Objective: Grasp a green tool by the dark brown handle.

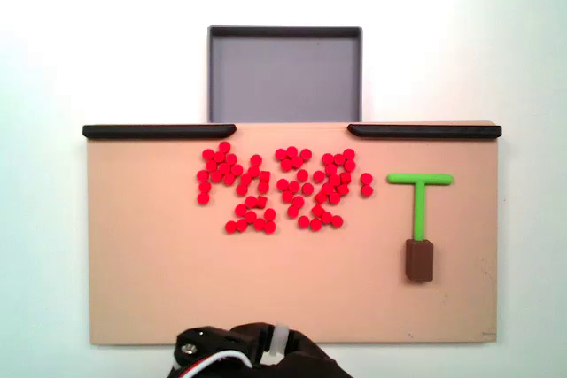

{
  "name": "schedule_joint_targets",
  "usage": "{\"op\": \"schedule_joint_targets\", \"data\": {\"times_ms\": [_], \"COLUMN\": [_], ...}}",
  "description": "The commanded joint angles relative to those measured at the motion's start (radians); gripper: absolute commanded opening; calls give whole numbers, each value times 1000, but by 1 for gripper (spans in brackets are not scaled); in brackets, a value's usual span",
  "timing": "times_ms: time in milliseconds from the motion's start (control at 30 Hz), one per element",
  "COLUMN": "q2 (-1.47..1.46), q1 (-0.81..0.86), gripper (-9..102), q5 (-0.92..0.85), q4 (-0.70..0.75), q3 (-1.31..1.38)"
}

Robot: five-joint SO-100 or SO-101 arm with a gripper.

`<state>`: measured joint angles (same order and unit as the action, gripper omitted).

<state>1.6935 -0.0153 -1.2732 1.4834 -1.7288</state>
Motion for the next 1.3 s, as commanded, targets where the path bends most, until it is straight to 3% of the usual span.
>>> {"op": "schedule_joint_targets", "data": {"times_ms": [0,1267], "q2": [35,-15], "q1": [-2,9], "gripper": [0,0], "q5": [0,2], "q4": [-5,-5], "q3": [14,14]}}
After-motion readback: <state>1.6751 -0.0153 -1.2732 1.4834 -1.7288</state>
